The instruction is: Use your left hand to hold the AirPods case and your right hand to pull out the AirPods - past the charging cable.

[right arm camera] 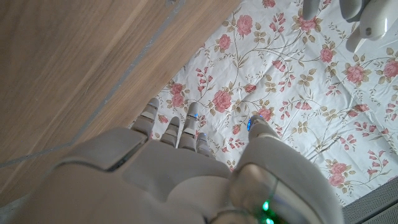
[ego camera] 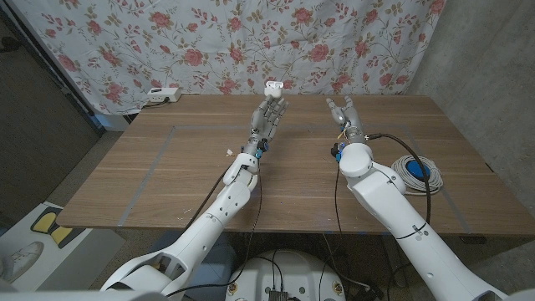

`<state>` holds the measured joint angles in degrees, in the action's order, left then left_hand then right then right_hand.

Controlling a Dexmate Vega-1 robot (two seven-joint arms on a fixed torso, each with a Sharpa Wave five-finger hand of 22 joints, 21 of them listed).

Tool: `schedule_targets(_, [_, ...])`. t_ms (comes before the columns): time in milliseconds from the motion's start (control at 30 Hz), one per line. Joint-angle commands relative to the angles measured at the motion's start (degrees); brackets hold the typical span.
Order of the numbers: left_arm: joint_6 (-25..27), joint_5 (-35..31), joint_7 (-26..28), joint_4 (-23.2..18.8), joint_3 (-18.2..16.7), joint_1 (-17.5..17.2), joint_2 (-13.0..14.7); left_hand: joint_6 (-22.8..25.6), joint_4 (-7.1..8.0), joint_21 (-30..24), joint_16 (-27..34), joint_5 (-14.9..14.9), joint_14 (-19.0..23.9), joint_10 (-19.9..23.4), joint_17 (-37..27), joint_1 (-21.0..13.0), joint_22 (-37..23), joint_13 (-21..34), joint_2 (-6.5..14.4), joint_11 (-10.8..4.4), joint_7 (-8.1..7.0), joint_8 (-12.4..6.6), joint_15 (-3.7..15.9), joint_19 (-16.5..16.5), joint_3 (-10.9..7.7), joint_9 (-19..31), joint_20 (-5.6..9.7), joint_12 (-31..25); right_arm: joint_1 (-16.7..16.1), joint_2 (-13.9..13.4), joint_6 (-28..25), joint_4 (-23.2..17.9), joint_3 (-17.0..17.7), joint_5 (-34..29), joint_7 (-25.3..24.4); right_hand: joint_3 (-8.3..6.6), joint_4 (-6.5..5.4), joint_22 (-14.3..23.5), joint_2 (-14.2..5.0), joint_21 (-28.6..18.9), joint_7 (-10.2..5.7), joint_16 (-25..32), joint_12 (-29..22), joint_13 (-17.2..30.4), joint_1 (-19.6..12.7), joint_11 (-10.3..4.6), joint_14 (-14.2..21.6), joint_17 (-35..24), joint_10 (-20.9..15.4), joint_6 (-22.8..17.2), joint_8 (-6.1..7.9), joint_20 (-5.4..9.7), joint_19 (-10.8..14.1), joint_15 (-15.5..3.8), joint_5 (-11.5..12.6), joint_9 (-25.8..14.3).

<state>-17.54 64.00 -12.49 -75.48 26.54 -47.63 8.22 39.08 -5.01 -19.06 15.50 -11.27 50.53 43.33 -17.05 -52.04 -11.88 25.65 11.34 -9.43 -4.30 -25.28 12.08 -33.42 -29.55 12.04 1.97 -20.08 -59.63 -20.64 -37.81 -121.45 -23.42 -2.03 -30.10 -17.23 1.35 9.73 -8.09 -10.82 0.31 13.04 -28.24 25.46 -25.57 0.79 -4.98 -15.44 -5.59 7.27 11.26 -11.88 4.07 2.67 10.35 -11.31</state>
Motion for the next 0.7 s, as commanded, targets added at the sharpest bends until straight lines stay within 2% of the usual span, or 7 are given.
schedule_targets(33, [2.7, 3.4, -0.9, -0.8, -0.3, -0.8, 0.3, -0.6, 6.62, -0.3, 0.5, -0.3, 0.4, 0.3, -1.2, -0.9, -0.3, 1.7, 0.7, -0.05, 0.1, -2.09, 0.15, 0.5, -6.95, 21.7, -0.15, -1.2, -0.2, -0.3, 0.2, 0.3, 0.4, 0.5, 0.4, -0.18, 0.03, 0.2, -0.1, -0.4, -0.11, 0.2, 0.3, 0.0, 0.4, -0.32, -0.1, 0.0, 0.3, -0.4, 0.55, -0.07, 0.3, 0.26, 0.2, -0.1])
schedule_targets(300, [3.1, 3.5, 0.7, -2.1, -0.3, -1.8, 0.9, -3.0, 6.91, -0.7, 0.9, -0.2, 0.8, -0.7, -3.1, -1.5, -0.8, 4.4, 0.7, 0.38, 0.57, -3.81, 0.02, 1.6, -7.56, 24.2, -0.41, -2.4, -0.3, -0.6, 0.7, 0.4, 0.9, 0.8, 0.6, -0.19, 0.07, 0.2, -0.23, -0.4, -0.09, 0.2, 0.6, -0.2, 0.5, -0.29, -0.1, 0.1, 0.4, -0.4, 0.57, -0.01, 0.6, 0.26, 0.2, -0.1])
schedule_targets(367, [3.1, 4.0, -1.3, -1.3, -0.3, -1.4, 0.9, -3.4, 6.91, -0.8, 1.0, -0.2, 0.9, -0.9, -3.5, -1.6, -0.9, 5.0, 0.7, 0.52, 0.54, -4.21, 0.08, 1.9, -7.64, 24.8, -0.58, -2.7, -0.3, -0.7, 0.9, 0.5, 0.9, 0.8, 0.7, -0.19, 0.08, 0.2, -0.24, -0.4, -0.08, 0.2, 0.7, -0.2, 0.5, -0.27, -0.1, 0.1, 0.4, -0.4, 0.57, 0.0, 0.6, 0.27, 0.2, -0.1])
schedule_targets(400, [3.2, 3.8, 0.1, -2.1, -0.4, -1.8, 1.1, -3.6, 6.94, -0.9, 1.2, -0.2, 1.0, -1.1, -4.0, -1.8, -1.0, 5.6, 0.8, 0.52, 0.4, -4.64, 0.06, 2.2, -7.76, 25.3, -0.68, -3.0, -0.3, -0.8, 1.0, 0.6, 1.0, 0.9, 0.8, -0.19, 0.08, 0.2, -0.25, -0.4, -0.1, 0.2, 0.7, -0.2, 0.5, -0.26, -0.2, 0.1, 0.5, -0.4, 0.56, 0.01, 0.7, 0.27, 0.2, -0.1])
schedule_targets(633, [2.5, 3.9, -1.0, -1.7, -0.6, -1.9, 1.3, -5.0, 7.16, -1.2, 1.8, 0.0, 1.4, -1.6, -5.8, -2.2, -1.4, 7.8, 0.8, 0.74, 0.64, -6.2, -0.2, 3.3, -8.01, 27.5, -1.28, -4.3, -0.2, -1.2, 1.6, 0.6, 1.3, 1.3, 1.2, -0.18, 0.11, 0.1, -0.32, -0.5, -0.13, 0.3, 0.9, -0.4, 0.6, -0.34, -0.1, 0.1, 0.6, -0.5, 0.59, 0.07, 1.0, 0.28, 0.2, -0.1])
schedule_targets(700, [1.8, 2.6, 0.5, -2.1, -0.4, -2.2, 1.6, -5.2, 7.2, -1.3, 1.9, 0.0, 1.3, -1.8, -6.2, -2.3, -1.5, 8.4, 0.8, 0.82, 0.62, -6.61, -0.3, 3.6, -8.11, 28.0, -1.44, -4.6, -0.2, -1.3, 1.7, 0.6, 1.4, 1.3, 1.2, -0.18, 0.12, 0.1, -0.34, -0.5, -0.1, 0.3, 1.0, -0.4, 0.6, -0.31, -0.1, 0.1, 0.5, -0.4, 0.59, 0.08, 1.0, 0.27, 0.2, -0.1])
